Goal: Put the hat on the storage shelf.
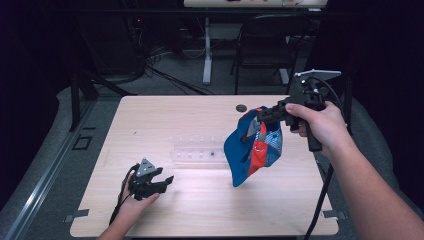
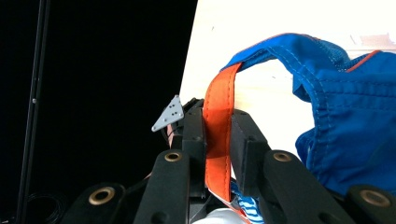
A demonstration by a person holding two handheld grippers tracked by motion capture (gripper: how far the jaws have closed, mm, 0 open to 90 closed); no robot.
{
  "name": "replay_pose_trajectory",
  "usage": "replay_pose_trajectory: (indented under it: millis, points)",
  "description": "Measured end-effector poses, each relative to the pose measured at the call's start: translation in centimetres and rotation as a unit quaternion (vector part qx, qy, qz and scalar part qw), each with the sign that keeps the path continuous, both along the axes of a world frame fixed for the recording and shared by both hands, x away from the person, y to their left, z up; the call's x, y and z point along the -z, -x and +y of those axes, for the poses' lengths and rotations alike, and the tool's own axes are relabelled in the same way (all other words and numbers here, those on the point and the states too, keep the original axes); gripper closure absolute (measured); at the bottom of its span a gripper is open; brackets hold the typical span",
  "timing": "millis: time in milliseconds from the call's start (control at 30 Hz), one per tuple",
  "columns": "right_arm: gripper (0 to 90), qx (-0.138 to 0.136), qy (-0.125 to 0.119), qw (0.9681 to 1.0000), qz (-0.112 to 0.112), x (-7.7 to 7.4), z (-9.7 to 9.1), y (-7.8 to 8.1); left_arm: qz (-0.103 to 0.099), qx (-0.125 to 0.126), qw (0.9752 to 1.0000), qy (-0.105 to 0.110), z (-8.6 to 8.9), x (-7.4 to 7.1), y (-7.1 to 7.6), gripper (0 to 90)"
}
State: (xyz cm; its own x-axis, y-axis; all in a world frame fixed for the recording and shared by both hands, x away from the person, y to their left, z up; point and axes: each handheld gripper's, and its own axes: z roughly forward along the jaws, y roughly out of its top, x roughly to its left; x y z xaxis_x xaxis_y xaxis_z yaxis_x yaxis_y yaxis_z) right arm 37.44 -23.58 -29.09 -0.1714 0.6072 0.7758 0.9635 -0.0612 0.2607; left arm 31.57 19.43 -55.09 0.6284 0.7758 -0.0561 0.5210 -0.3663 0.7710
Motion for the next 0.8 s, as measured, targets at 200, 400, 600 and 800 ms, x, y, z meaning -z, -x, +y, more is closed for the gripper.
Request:
replay_pose_trajectory:
  millis: [200,400,600,800]
  points:
    - [77.7,-0.004,-0.001,1.0,-0.004,0.0,0.9,-0.6,-0.003,0.034,0.9988,0.033,-1.7,-1.9,0.4,44.9]
    - [77.7,-0.006,-0.003,1.0,-0.005,0.4,1.7,-0.9,-0.051,0.09,0.9942,0.031,-6.0,-3.7,2.0,43.5]
    - [77.6,-0.005,-0.007,0.9999,-0.007,0.6,2.2,-1.2,-0.066,0.151,0.986,0.025,-10.6,-4.6,3.4,45.8]
    - [77.6,-0.009,-0.007,0.9999,-0.011,0.5,2.7,-1.4,-0.061,0.171,0.983,0.026,-13.8,-4.4,3.9,48.9]
